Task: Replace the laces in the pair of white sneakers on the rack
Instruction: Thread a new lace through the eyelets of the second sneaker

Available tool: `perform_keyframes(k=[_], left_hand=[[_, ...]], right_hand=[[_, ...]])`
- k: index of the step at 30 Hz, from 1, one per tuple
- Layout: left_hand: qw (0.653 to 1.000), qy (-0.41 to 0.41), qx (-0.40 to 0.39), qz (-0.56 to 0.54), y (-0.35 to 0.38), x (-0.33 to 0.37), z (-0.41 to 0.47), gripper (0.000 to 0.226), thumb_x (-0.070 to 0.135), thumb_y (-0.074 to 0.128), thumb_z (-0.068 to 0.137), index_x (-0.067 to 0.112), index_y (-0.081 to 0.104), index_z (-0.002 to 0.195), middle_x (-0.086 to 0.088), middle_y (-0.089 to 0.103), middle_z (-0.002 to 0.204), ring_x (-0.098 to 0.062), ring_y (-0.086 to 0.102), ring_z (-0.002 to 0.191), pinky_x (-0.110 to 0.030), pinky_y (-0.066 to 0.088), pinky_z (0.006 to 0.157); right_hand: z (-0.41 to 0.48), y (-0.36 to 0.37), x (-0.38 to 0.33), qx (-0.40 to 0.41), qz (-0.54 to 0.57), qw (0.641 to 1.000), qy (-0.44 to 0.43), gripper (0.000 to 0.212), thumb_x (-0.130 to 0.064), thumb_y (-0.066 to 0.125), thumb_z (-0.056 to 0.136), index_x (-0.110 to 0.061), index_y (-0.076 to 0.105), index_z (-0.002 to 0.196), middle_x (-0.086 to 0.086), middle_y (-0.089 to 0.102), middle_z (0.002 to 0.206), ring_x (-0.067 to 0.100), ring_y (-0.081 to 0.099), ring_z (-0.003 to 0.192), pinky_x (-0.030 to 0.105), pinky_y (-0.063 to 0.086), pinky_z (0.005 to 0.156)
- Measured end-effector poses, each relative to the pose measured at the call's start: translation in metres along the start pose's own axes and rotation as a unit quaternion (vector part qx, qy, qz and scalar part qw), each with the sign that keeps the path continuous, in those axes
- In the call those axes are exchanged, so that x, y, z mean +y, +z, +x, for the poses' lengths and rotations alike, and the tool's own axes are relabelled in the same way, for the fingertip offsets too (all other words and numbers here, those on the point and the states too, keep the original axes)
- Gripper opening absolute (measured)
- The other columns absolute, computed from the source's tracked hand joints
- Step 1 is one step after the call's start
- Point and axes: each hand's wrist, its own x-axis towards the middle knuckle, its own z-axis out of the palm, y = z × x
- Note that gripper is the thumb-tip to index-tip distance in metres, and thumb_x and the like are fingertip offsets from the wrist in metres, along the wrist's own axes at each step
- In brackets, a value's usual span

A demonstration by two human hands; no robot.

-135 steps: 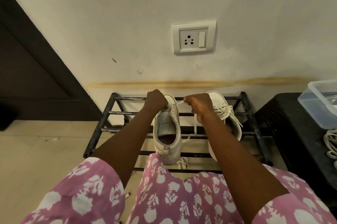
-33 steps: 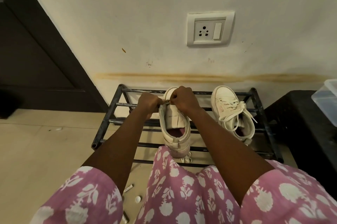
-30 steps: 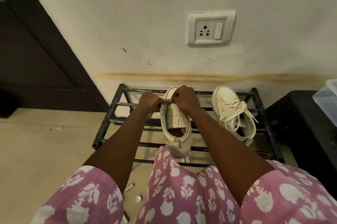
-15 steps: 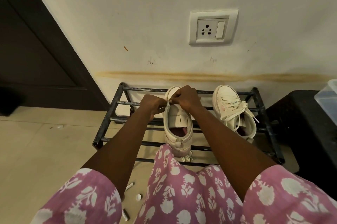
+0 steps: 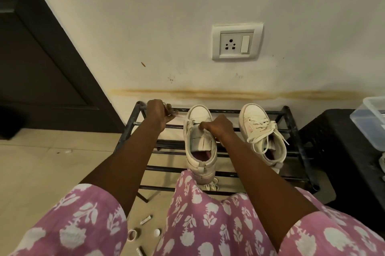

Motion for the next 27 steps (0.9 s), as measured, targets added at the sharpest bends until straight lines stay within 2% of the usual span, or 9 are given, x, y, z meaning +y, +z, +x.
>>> perform_keyframes(k=[2, 3, 5, 6, 7, 11, 16, 21, 27], left_hand=[[0.976, 0.078, -0.013, 0.202, 0.001, 0.0, -0.001, 0.021, 0.012, 0.03, 0.096, 0.01, 0.044, 0.081, -0.006, 0.046, 0.07, -0.013, 0.043, 0.051, -0.027, 0.045, 0.058], [0.916, 0.15, -0.034, 0.369, 0.0, -0.003, -0.002, 0.013, 0.017, 0.037, 0.097, 0.011, 0.047, 0.093, -0.006, 0.051, 0.081, -0.015, 0.049, 0.061, -0.027, 0.043, 0.062], [0.737, 0.259, -0.104, 0.615, -0.002, -0.012, 0.002, 0.027, 0.027, 0.052, 0.094, 0.013, 0.05, 0.118, -0.004, 0.057, 0.105, -0.021, 0.055, 0.092, -0.03, 0.043, 0.081], [0.67, 0.265, -0.134, 0.68, -0.001, -0.015, 0.004, 0.035, 0.03, 0.057, 0.092, 0.015, 0.053, 0.123, -0.005, 0.059, 0.114, -0.023, 0.054, 0.105, -0.033, 0.042, 0.091], [0.627, 0.261, -0.148, 0.719, 0.0, -0.017, 0.004, 0.037, 0.033, 0.059, 0.09, 0.016, 0.057, 0.123, -0.006, 0.059, 0.121, -0.025, 0.051, 0.114, -0.037, 0.039, 0.099], [0.514, 0.272, -0.096, 0.808, 0.005, -0.02, 0.003, 0.036, 0.035, 0.056, 0.091, 0.007, 0.067, 0.111, -0.011, 0.06, 0.117, -0.024, 0.054, 0.111, -0.041, 0.039, 0.101], [0.548, 0.281, 0.072, 0.784, -0.005, -0.001, -0.004, 0.026, 0.028, 0.051, 0.092, 0.009, 0.064, 0.104, -0.006, 0.055, 0.107, -0.025, 0.053, 0.109, -0.05, 0.029, 0.101], [0.662, 0.253, 0.174, 0.684, -0.023, 0.052, -0.005, 0.033, 0.027, 0.052, 0.091, 0.006, 0.044, 0.067, -0.013, 0.056, 0.096, -0.03, 0.057, 0.099, -0.047, 0.034, 0.104], [0.664, 0.322, 0.266, 0.62, -0.017, 0.115, -0.023, 0.032, 0.025, 0.045, 0.093, -0.001, 0.049, 0.073, -0.017, 0.059, 0.103, -0.035, 0.057, 0.099, -0.051, 0.036, 0.102]], right_hand=[[-0.002, 0.003, 0.0, 0.017, -0.005, 1.0, -0.001, 0.062, -0.03, 0.075, 0.073, -0.002, 0.047, 0.12, 0.015, 0.057, 0.119, 0.027, 0.057, 0.104, 0.03, 0.046, 0.068], [-0.003, 0.004, -0.001, 0.024, -0.01, 1.0, -0.001, 0.063, -0.029, 0.075, 0.073, -0.001, 0.046, 0.121, 0.015, 0.055, 0.121, 0.028, 0.055, 0.108, 0.032, 0.046, 0.073], [-0.003, 0.005, -0.002, 0.034, -0.014, 0.999, 0.003, 0.065, -0.028, 0.075, 0.073, -0.001, 0.044, 0.123, 0.016, 0.053, 0.124, 0.03, 0.052, 0.113, 0.035, 0.046, 0.083], [-0.004, 0.006, -0.002, 0.037, -0.014, 0.999, 0.005, 0.065, -0.028, 0.075, 0.073, -0.001, 0.044, 0.123, 0.017, 0.052, 0.125, 0.031, 0.052, 0.114, 0.035, 0.046, 0.084], [-0.004, 0.006, -0.002, 0.04, -0.014, 0.999, 0.006, 0.064, -0.028, 0.076, 0.073, -0.001, 0.045, 0.122, 0.017, 0.053, 0.125, 0.03, 0.052, 0.114, 0.033, 0.045, 0.083], [-0.003, 0.007, -0.001, 0.054, -0.014, 0.998, 0.001, 0.059, -0.027, 0.077, 0.072, -0.001, 0.049, 0.117, 0.016, 0.056, 0.12, 0.03, 0.055, 0.11, 0.029, 0.041, 0.073], [-0.002, 0.008, 0.004, 0.063, 0.001, 0.998, 0.003, 0.058, -0.028, 0.078, 0.071, -0.001, 0.05, 0.114, 0.016, 0.058, 0.118, 0.03, 0.056, 0.109, 0.03, 0.041, 0.074], [-0.003, 0.009, 0.004, 0.063, 0.006, 0.998, 0.012, 0.06, -0.028, 0.08, 0.07, -0.001, 0.049, 0.114, 0.016, 0.057, 0.119, 0.03, 0.056, 0.11, 0.034, 0.045, 0.079], [-0.008, 0.01, 0.001, 0.065, 0.01, 0.998, 0.017, 0.066, -0.035, 0.081, 0.07, -0.001, 0.049, 0.116, 0.016, 0.057, 0.119, 0.031, 0.055, 0.111, 0.033, 0.044, 0.078]])
